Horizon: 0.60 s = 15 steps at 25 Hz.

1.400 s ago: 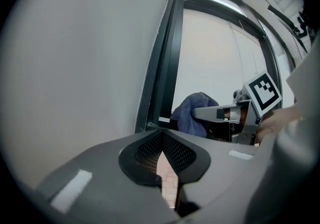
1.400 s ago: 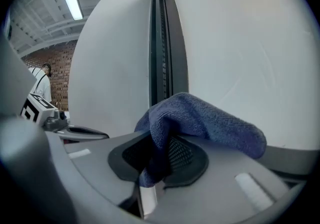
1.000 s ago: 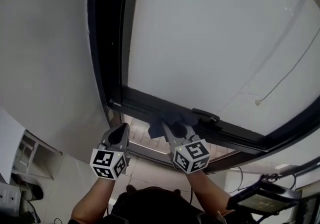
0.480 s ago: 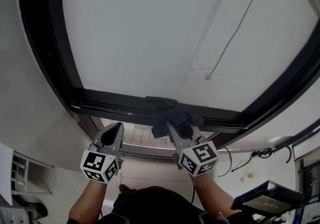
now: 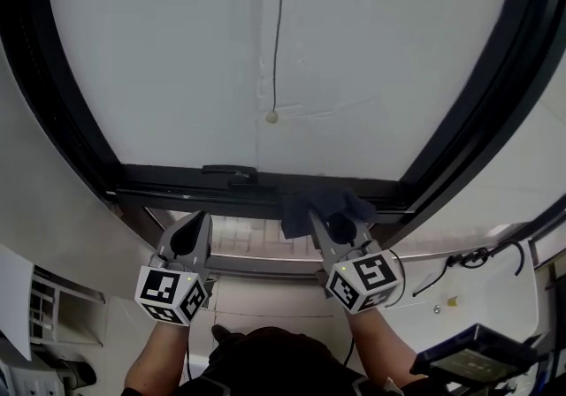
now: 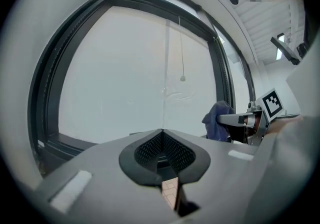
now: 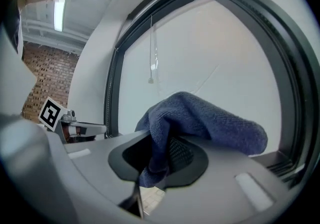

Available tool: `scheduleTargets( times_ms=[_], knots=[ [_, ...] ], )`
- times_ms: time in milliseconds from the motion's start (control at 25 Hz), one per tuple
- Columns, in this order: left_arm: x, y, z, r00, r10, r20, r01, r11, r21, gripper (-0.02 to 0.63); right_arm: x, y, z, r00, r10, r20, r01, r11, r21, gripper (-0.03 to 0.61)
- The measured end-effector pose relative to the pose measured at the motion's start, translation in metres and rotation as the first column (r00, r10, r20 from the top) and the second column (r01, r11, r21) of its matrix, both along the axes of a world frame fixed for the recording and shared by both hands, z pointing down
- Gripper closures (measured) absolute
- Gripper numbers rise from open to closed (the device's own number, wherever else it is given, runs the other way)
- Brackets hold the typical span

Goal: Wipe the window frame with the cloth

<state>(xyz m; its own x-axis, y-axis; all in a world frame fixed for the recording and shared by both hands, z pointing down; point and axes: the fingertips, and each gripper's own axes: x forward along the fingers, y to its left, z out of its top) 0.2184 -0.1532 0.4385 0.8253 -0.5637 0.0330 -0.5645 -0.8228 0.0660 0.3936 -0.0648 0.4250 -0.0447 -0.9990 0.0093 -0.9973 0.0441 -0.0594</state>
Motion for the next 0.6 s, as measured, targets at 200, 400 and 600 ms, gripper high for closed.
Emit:
scheduleTargets(
  times_ms=[200,400,600],
  knots=[
    [0.023,0.027,-0.008,0.999,-0.033,0.015,0.033,0.999,-0.002,0.62,0.026,0.036,-0.003,1.0,-0.006,0.019,0.005,1.0,0.024,0.512],
    [0.034,0.054,-0.016,0.998,-0.046,0.038,0.045,0.999,0.02,0.62,0.04,0.058,0.008,0.998,-0.016,0.064,0.016,1.0,0.01,0.514],
    [0.024,0.066,-0.022,0.999,-0.004,0.035,0.002,0.999,0.043,0.62,0.032,0.072,0.003,0.998,0.026,0.05,-0.028,0.999,0.026,0.514]
  ],
)
